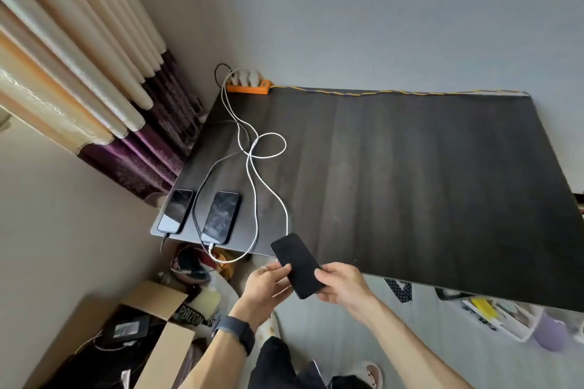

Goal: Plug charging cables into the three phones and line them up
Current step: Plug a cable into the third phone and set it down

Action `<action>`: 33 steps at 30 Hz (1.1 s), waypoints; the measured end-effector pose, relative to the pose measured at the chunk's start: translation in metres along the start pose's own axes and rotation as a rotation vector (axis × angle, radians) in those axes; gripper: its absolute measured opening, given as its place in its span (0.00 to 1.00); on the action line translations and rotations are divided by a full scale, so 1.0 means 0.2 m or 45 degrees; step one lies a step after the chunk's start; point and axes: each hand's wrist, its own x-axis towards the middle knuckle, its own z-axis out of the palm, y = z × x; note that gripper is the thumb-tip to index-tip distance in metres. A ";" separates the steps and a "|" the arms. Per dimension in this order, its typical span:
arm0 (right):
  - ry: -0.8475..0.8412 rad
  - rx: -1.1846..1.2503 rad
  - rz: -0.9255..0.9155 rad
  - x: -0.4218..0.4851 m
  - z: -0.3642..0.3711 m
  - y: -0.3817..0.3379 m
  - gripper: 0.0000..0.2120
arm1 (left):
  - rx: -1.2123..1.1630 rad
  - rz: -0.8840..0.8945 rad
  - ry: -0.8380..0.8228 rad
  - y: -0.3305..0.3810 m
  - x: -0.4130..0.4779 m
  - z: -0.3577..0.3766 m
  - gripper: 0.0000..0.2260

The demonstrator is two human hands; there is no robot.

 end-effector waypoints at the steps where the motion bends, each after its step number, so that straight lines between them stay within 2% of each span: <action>1: -0.022 -0.032 0.022 0.00 0.05 0.00 0.10 | -0.007 -0.011 0.003 -0.01 0.01 -0.05 0.08; 4: -0.053 -0.164 0.107 0.07 0.20 0.03 0.13 | -0.058 -0.041 0.013 -0.01 0.06 -0.25 0.10; 8: 0.200 -0.157 0.256 0.23 0.35 0.05 0.18 | -0.024 -0.013 -0.049 0.06 0.14 -0.54 0.10; 11: 0.311 -0.192 0.334 0.37 0.46 0.09 0.21 | -0.023 -0.005 -0.044 0.16 0.22 -0.74 0.10; 15: 0.331 -0.188 0.419 0.54 0.59 0.12 0.26 | -0.010 -0.026 -0.073 0.29 0.34 -0.89 0.11; 17: 0.307 -0.142 0.451 0.61 0.67 0.12 0.22 | 0.012 -0.038 -0.105 0.35 0.38 -0.94 0.10; 20: 0.348 -0.129 0.379 0.66 0.75 0.16 0.06 | -0.012 -0.080 -0.161 0.40 0.41 -0.97 0.10; 21: 0.383 -0.164 0.329 0.68 0.78 0.17 0.06 | -0.032 -0.104 -0.188 0.41 0.42 -0.99 0.10; 24: 0.448 -0.228 0.240 0.66 0.80 0.13 0.14 | -0.092 -0.196 -0.270 0.41 0.45 -1.00 0.09; 29: 0.436 0.309 0.141 0.50 0.70 -0.18 0.10 | -0.069 -0.350 -0.610 0.44 0.42 -0.84 0.12; 31: 0.431 0.378 0.078 0.45 0.64 -0.30 0.09 | -0.036 -0.353 -0.741 0.47 0.40 -0.74 0.15; 33: 0.465 0.370 0.021 0.42 0.58 -0.39 0.08 | 0.018 -0.337 -0.849 0.51 0.37 -0.63 0.12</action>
